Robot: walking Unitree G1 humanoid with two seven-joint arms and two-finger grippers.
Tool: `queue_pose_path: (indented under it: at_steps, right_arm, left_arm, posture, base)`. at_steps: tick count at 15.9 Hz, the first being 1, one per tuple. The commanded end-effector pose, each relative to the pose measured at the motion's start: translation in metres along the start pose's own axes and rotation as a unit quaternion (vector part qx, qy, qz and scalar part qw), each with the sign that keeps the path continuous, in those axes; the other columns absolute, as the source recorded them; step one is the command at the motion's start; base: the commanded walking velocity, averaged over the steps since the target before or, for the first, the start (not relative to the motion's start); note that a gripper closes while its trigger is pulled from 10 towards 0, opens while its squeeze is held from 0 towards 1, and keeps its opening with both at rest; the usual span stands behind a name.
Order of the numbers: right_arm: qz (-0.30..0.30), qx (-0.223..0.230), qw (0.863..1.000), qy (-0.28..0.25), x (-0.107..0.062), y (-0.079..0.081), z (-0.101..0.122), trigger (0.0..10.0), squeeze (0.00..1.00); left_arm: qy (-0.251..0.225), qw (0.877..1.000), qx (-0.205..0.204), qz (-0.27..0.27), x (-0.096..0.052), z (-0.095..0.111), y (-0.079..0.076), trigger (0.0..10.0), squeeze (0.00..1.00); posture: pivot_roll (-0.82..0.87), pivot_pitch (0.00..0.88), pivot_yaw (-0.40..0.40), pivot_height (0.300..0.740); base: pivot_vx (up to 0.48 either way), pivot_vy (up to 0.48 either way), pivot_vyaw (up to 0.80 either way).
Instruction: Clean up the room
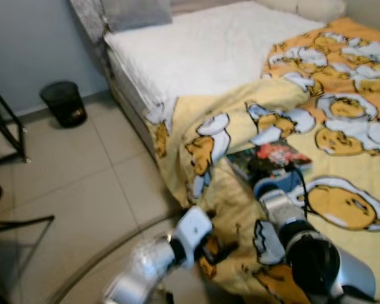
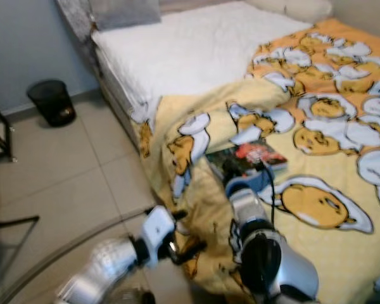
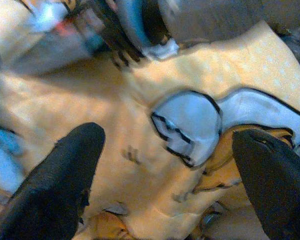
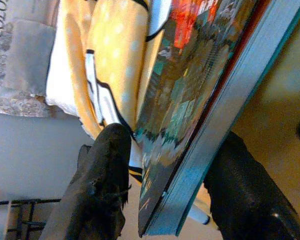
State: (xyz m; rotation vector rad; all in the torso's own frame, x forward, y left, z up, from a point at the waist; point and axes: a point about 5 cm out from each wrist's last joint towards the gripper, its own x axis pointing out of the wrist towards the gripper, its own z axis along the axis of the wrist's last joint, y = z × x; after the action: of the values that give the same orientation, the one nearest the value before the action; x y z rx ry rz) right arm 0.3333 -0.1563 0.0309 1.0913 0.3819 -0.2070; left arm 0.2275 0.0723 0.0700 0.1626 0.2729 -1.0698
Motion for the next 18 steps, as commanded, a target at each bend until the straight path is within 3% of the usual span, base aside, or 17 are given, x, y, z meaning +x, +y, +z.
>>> queue_pose_path:
  at_steps: [1, 3, 4, 7, 10, 13, 14, 16, 17, 18]
  right_arm:
    - [-0.002, -0.003, 1.000, -0.005, 0.001, 0.003, 0.004, 0.0, 0.00]
    - [-0.009, 0.000, 1.000, -0.009, 0.001, 0.003, 0.006, 0.0, 0.00]
    - [-0.013, 0.002, 1.000, -0.010, 0.001, 0.002, 0.007, 0.0, 0.00]
    - [-0.020, 0.008, 1.000, -0.013, 0.001, -0.001, 0.007, 0.0, 0.00]
    - [-0.028, 0.010, 0.999, -0.011, 0.001, -0.002, 0.007, 0.0, 0.00]
    - [-0.035, 0.015, 0.999, -0.012, 0.000, -0.003, 0.007, 0.0, 0.00]
    - [-0.034, 0.014, 0.999, -0.012, 0.001, -0.003, 0.007, 0.0, 0.00]
    - [-0.013, -0.010, 1.000, -0.018, 0.002, 0.002, 0.013, 0.0, 0.00]
    - [-0.001, -0.021, 1.000, -0.023, 0.002, 0.004, 0.018, 0.0, 0.00]
    - [0.019, -0.054, 0.998, -0.030, 0.002, 0.006, 0.024, 0.0, 0.00]
  left_arm:
    - [-0.024, 0.999, 0.026, 0.020, -0.034, 0.038, 0.036, 10.0, 1.00]
    - [-0.009, 0.999, 0.041, 0.032, -0.091, 0.054, 0.083, 10.0, 1.00]
    - [-0.002, 0.998, 0.042, 0.037, -0.110, 0.058, 0.097, 10.0, 1.00]
    - [0.026, 0.999, 0.021, 0.036, -0.144, 0.069, 0.116, 10.0, 1.00]
    - [0.037, 0.999, 0.013, 0.026, -0.157, 0.068, 0.127, 10.0, 1.00]
    - [0.045, 0.999, 0.012, 0.014, -0.142, 0.061, 0.121, 10.0, 1.00]
    - [0.046, 0.999, 0.011, 0.003, -0.127, 0.056, 0.110, 10.0, 1.00]
    - [0.027, 1.000, 0.004, -0.012, -0.082, 0.036, 0.076, 10.0, 1.00]
    - [0.013, 1.000, 0.000, -0.006, -0.068, 0.031, 0.065, 10.0, 1.00]
    - [-0.007, 1.000, -0.003, 0.022, -0.063, 0.031, 0.064, 10.0, 1.00]
  posture:
    - [0.28, 0.000, 0.019, 0.740]
    - [0.28, 0.000, 0.022, 0.740]
    - [0.28, 0.000, 0.026, 0.740]
    - [0.28, 0.000, 0.028, 0.740]
    - [0.28, 0.000, 0.031, 0.740]
    - [0.28, 0.000, 0.032, 0.740]
    - [0.27, 0.000, 0.028, 0.740]
    - [0.23, 0.000, 0.021, 0.740]
    - [0.23, 0.000, 0.021, 0.740]
    - [0.18, 0.000, 0.023, 0.740]
  base:
    - [0.000, 0.000, 0.00]
    - [0.000, 0.000, 0.00]
    - [0.000, 0.000, 0.00]
    - [0.000, 0.000, 0.00]
    - [0.000, 0.000, 0.00]
    - [0.000, 0.000, 0.00]
    - [0.000, 0.000, 0.00]
    - [0.000, 0.000, 0.00]
    - [0.000, 0.000, 0.00]
    - [0.000, 0.000, 0.00]
